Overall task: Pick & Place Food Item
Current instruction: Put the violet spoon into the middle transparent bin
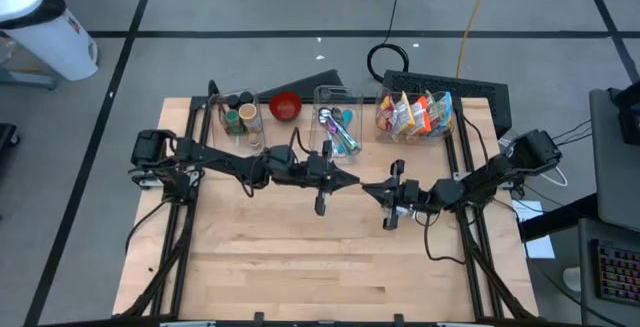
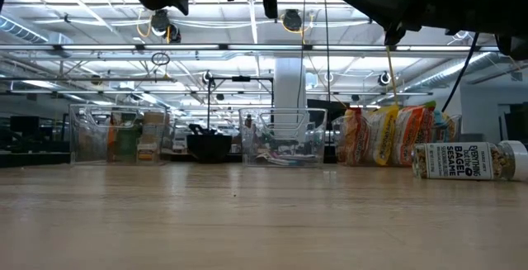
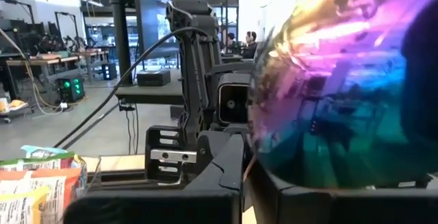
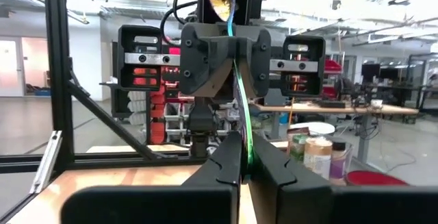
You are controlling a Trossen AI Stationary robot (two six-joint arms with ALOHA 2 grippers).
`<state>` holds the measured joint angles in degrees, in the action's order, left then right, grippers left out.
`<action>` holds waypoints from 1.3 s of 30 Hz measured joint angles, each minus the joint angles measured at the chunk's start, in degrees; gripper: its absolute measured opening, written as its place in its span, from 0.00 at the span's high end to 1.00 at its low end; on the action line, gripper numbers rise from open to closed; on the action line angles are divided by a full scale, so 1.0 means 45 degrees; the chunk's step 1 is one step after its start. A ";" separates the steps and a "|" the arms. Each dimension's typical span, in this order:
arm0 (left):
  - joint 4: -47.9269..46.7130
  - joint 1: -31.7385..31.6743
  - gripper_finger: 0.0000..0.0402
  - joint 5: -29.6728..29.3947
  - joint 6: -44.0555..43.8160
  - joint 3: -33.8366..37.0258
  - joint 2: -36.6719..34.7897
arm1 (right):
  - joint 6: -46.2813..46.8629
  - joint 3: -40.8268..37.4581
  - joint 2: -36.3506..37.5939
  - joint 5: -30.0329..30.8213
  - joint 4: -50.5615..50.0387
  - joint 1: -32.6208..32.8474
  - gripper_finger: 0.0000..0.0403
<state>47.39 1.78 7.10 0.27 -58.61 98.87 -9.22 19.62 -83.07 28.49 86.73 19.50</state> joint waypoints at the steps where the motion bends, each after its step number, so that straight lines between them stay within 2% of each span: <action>1: -0.0090 0.0000 0.98 -0.0057 0.0000 0.0000 0.0000 | 0.0127 0.0000 0.0000 -0.0002 -0.0080 0.0003 0.99; 6: -0.0897 0.0019 0.99 -0.0955 -0.0053 -0.0005 0.0000 | 0.0729 -0.0005 0.0000 0.0128 -0.0479 -0.0012 0.92; 14: -0.2300 -0.0244 0.99 -0.1929 -0.0289 -0.0092 -0.0061 | 0.0328 0.0000 0.0005 0.0665 -0.0514 -0.0002 0.69; 17: -0.4764 -0.0424 0.99 -0.2568 -0.0326 -0.0924 -0.0343 | 0.0035 0.0000 0.0005 0.0682 -0.0647 0.0003 0.60; 23: -1.1717 -0.1001 0.99 -0.4145 -0.0430 -0.4432 -0.0340 | -0.0152 0.0010 0.0015 0.1898 -0.0909 0.0003 0.48; 29: -1.5812 -0.2268 0.99 -0.4260 -0.1609 -0.7028 -0.0379 | -0.0149 0.0010 0.0015 0.2331 -0.1270 0.0003 0.42; 32: -1.6253 -0.2926 0.99 -0.4167 -0.1703 -0.7607 -0.0359 | -0.0145 0.0005 0.0015 0.2335 -0.1307 0.0003 0.42; 39: -1.6871 -0.4289 0.99 -0.3121 -0.2590 -0.7640 0.0199 | -0.0153 0.0005 0.0010 0.2370 -0.1429 -0.0007 0.43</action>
<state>-28.53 -17.52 -6.94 -11.38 -92.99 99.77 -9.91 19.64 -83.02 39.16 80.30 19.46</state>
